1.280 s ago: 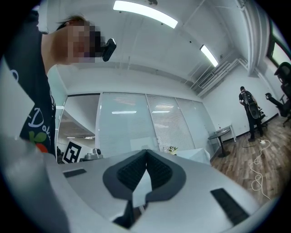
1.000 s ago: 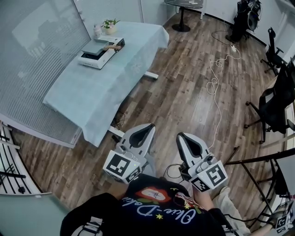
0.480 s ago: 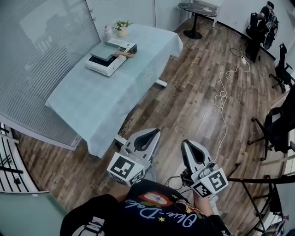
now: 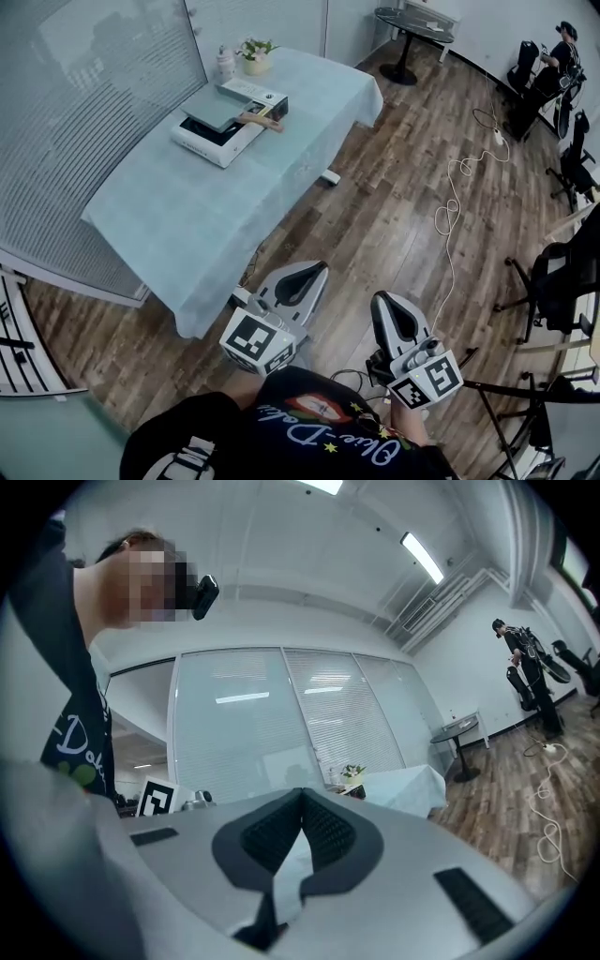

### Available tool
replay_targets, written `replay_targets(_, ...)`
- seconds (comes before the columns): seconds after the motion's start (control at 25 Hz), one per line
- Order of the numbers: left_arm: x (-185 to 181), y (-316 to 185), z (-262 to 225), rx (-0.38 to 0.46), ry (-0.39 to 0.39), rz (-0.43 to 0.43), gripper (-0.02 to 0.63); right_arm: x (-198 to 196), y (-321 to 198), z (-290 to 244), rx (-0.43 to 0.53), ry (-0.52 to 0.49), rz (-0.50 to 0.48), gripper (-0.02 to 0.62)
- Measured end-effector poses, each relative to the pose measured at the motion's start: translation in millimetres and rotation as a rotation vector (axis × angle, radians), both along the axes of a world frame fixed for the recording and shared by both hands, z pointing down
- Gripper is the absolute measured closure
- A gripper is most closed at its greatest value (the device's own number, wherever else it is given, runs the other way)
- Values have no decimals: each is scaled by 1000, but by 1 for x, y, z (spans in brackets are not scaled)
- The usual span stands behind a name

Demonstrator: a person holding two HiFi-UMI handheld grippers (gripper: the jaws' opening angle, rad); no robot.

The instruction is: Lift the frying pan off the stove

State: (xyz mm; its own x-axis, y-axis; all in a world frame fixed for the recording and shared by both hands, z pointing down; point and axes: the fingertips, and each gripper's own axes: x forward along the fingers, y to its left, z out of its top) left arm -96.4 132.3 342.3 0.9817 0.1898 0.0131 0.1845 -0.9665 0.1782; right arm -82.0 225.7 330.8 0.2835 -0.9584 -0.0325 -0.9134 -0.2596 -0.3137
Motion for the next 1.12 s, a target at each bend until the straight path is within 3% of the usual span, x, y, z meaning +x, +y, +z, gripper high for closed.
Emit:
replay_targets(0.48,48,-84,2,-12,17,-13,601,45,-78,4,-4,-12,-16,595)
replay_targets(0.84,63,-136,6,7,11,-19,600,65,-132,11,18,-28,-34,595)
replay_targets(0.96,65,-150,6,-46,23,-28,601,65,-143,11,9,-27,-49,594)
replay_targets(1.12,64,-162,6,-202,60,-37,601,72,-149,18,-17,-40,-47,594)
